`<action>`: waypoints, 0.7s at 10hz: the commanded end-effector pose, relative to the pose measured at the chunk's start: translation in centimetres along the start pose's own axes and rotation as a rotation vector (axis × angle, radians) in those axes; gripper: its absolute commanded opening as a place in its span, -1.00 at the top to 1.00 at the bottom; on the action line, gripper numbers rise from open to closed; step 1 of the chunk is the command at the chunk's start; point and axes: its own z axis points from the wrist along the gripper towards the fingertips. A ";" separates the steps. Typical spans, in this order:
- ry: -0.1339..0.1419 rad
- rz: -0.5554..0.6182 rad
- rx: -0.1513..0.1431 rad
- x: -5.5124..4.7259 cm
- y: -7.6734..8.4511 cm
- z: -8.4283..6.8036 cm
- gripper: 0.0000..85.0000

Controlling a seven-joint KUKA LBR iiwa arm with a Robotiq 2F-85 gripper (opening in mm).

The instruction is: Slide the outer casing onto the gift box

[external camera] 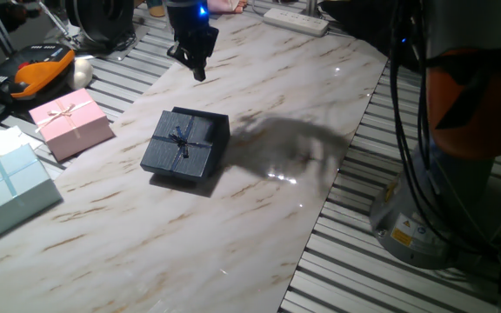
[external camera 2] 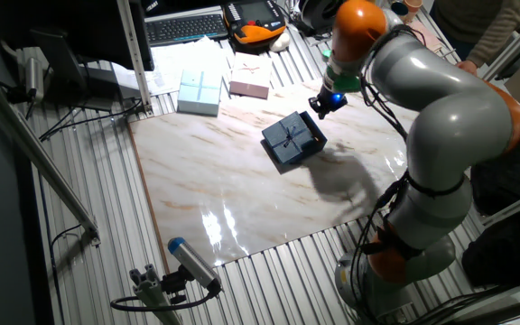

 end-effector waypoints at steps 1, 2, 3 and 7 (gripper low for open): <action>-0.012 0.029 -0.033 0.0 0.0 0.0 1.00; -0.022 0.042 -0.017 0.0 0.0 0.0 1.00; -0.010 0.049 -0.005 0.0 0.0 0.0 1.00; 0.079 0.065 -0.065 0.0 0.0 0.0 1.00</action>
